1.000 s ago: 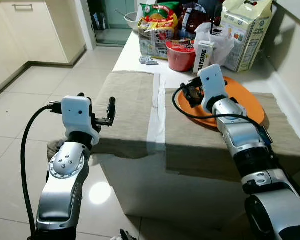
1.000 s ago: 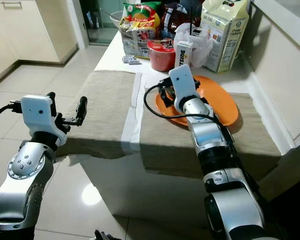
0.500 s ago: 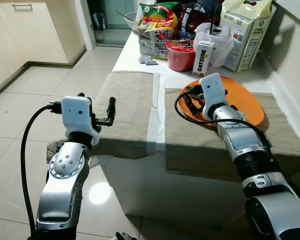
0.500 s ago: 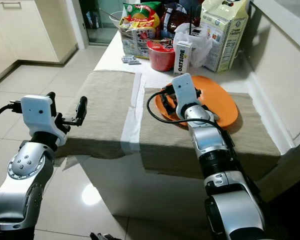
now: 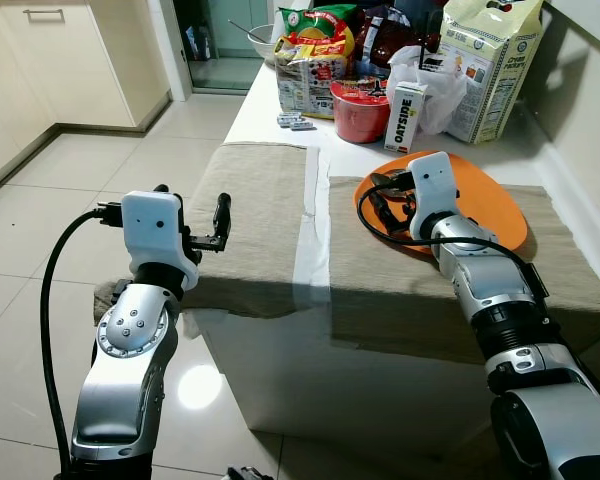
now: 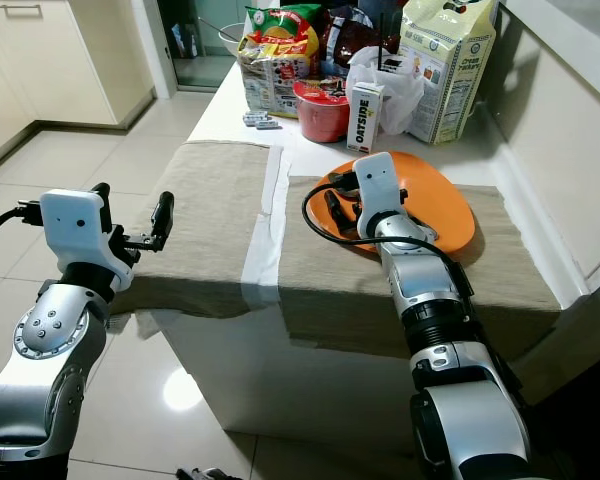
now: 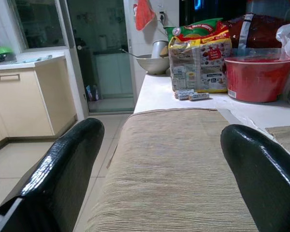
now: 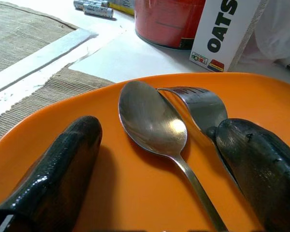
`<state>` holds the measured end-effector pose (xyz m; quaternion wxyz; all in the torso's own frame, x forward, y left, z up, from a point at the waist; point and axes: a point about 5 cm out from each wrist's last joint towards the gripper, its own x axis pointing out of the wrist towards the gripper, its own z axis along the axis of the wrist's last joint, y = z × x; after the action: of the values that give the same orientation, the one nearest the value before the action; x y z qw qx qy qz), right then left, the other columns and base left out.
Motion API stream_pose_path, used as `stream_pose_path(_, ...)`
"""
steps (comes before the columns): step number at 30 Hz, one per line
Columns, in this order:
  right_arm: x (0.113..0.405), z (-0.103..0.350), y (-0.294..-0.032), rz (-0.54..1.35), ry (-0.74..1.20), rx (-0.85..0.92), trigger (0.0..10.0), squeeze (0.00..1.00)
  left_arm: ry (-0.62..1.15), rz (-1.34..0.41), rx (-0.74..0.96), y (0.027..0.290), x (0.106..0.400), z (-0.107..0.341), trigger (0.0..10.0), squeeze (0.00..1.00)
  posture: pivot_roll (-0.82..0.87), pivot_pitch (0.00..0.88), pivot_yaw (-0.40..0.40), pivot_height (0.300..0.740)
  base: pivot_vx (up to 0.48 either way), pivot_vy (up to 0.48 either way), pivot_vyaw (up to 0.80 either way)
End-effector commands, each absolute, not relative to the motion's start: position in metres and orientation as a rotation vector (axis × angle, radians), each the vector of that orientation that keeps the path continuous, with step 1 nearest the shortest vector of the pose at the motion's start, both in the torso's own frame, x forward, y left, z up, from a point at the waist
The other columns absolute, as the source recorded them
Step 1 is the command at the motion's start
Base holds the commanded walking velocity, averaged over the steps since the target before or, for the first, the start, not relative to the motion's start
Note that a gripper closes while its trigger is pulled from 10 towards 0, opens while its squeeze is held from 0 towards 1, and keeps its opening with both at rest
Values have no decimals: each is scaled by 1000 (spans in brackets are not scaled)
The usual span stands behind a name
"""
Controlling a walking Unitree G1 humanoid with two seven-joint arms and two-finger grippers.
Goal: Setting the table
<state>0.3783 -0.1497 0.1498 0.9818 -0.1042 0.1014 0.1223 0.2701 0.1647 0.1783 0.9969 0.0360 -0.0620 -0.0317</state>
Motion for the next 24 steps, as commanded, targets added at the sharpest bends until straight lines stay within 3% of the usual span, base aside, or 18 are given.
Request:
stream_pose_path(1, 377, 140, -151, 249, 242, -262, 10000, 0, -140, -62, 84, 165, 270, 184, 10000, 0, -78, 0, 74, 740, 0, 0, 0)
stream_pose_path(7, 378, 149, -158, 193, 124, -458, 10000, 0, -140, -62, 84, 165, 270, 184, 10000, 0, -79, 0, 74, 740, 0, 0, 0)
stream_pose_path(13, 377, 166, -150, 195, 13, -461, 10000, 0, -137, -62, 84, 165, 269, 184, 10000, 0, -80, 0, 74, 740, 0, 0, 0)
stream_pose_path(14, 376, 167, -150, 192, 9, -450, 10000, 114, -137, -62, 84, 165, 269, 184, 10000, 0, -79, 0, 73, 740, 0, 0, 0)
stream_pose_path(16, 376, 167, -149, 191, 9, -451, 10000, 114, -136, -62, 84, 165, 269, 184, 10000, 0, -79, 0, 73, 740, 0, 0, 0)
stream_pose_path(17, 375, 165, -150, 192, 17, -446, 10000, 1000, -136, -62, 83, 165, 270, 184, 10000, 0, -80, 0, 74, 740, 0, 0, 0)
stream_pose_path(24, 373, 162, -147, 202, 30, -405, 10000, 1000, -138, -63, 84, 165, 270, 184, 10000, 0, -81, 0, 77, 740, 0, 0, 0)
